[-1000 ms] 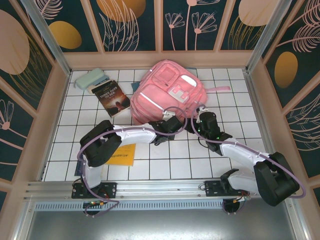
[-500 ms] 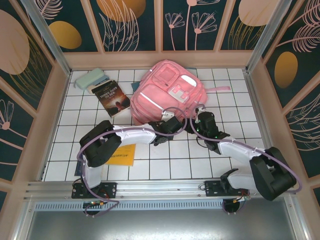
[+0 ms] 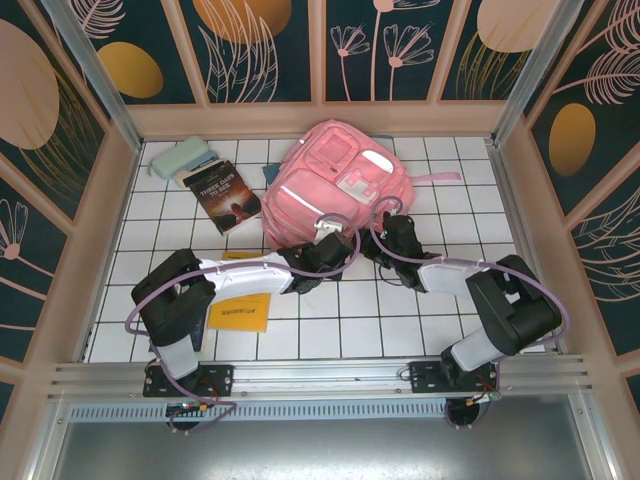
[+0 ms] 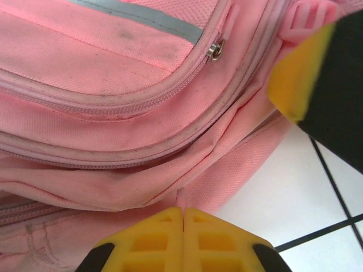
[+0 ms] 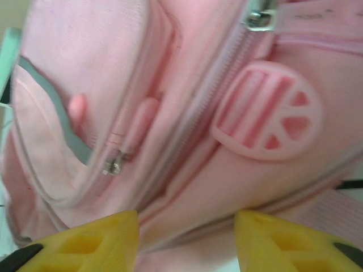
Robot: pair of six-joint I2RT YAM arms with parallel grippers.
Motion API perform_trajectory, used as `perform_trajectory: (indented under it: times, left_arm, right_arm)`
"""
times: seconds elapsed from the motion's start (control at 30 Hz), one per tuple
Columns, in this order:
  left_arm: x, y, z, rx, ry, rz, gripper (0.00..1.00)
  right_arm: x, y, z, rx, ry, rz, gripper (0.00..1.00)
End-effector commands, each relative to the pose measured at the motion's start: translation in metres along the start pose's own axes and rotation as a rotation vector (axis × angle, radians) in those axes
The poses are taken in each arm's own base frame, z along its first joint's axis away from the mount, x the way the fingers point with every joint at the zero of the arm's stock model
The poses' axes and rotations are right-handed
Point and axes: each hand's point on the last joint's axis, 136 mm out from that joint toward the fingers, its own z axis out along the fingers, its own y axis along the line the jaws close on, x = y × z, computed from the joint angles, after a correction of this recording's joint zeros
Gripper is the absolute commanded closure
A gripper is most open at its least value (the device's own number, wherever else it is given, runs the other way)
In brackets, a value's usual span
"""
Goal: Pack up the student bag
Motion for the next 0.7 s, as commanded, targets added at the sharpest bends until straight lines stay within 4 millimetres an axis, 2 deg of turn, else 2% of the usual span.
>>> perform_trajectory:
  times: [0.0, 0.1, 0.17, 0.33, 0.5, 0.6, 0.67]
  left_arm:
    - [-0.023, -0.017, -0.014, 0.097, -0.067, -0.017, 1.0]
    - [-0.021, -0.019, -0.013, 0.115, -0.066, -0.019, 1.0]
    - [-0.03, -0.018, -0.024, 0.118, -0.095, -0.031, 1.0]
    - [-0.026, 0.001, -0.025, 0.04, -0.099, -0.032, 1.0]
    - [-0.018, 0.023, -0.026, -0.054, -0.102, -0.004, 1.0]
    - [-0.021, 0.032, -0.029, -0.081, -0.118, -0.004, 1.0]
    - [-0.01, 0.046, -0.028, -0.114, -0.101, 0.005, 1.0]
  right_arm:
    - [-0.014, 0.019, 0.006, -0.079, -0.023, 0.038, 0.5]
    - [-0.015, 0.013, 0.014, -0.056, -0.005, 0.059, 0.55]
    - [-0.016, 0.006, 0.016, -0.033, -0.005, 0.081, 0.67]
    - [-0.029, -0.01, 0.009, 0.024, -0.05, 0.089, 0.99]
    - [-0.056, -0.027, -0.011, 0.082, -0.121, 0.068, 1.0]
    - [-0.069, -0.037, -0.022, 0.108, -0.151, 0.059, 1.0]
    - [-0.076, -0.043, -0.027, 0.124, -0.165, 0.052, 1.0]
